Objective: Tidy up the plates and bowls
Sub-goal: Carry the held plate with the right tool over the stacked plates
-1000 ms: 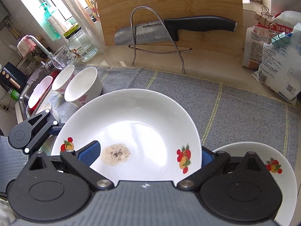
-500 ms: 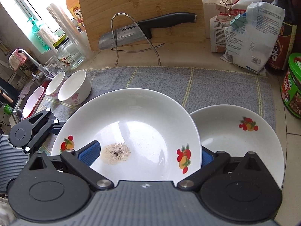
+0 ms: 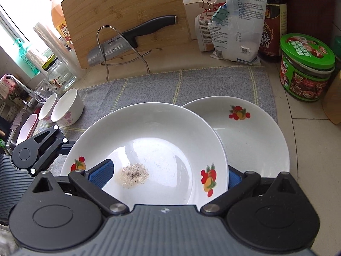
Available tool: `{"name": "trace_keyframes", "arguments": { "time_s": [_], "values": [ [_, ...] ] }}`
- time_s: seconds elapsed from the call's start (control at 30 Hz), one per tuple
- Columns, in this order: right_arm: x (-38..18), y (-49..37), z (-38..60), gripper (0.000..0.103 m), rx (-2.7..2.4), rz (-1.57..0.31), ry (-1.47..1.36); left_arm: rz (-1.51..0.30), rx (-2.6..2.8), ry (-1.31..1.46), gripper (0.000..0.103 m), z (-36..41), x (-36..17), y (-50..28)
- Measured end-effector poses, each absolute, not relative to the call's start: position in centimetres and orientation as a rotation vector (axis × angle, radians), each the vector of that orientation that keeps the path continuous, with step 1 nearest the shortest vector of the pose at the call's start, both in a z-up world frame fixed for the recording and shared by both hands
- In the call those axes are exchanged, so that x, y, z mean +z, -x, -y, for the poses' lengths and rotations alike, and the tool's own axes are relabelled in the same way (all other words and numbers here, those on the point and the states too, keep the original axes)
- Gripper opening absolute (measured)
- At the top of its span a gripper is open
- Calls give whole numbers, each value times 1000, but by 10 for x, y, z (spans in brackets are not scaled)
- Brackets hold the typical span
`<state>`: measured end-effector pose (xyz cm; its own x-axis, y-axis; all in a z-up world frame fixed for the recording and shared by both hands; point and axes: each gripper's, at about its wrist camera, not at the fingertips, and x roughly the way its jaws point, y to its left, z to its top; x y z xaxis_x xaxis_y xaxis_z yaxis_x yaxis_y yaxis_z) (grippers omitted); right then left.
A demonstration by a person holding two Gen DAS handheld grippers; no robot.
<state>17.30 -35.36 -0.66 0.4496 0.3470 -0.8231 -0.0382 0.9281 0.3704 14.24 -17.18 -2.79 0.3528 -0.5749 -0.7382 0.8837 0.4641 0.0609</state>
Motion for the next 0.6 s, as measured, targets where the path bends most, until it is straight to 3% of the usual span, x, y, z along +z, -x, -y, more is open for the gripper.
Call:
{"name": "trace_keyframes", "arguments": {
  "time_s": [0.6],
  "values": [
    [-18, -164, 378, 103, 193, -1101, -359, -748, -1043, -522, 102, 190, -34, -150]
  ]
}}
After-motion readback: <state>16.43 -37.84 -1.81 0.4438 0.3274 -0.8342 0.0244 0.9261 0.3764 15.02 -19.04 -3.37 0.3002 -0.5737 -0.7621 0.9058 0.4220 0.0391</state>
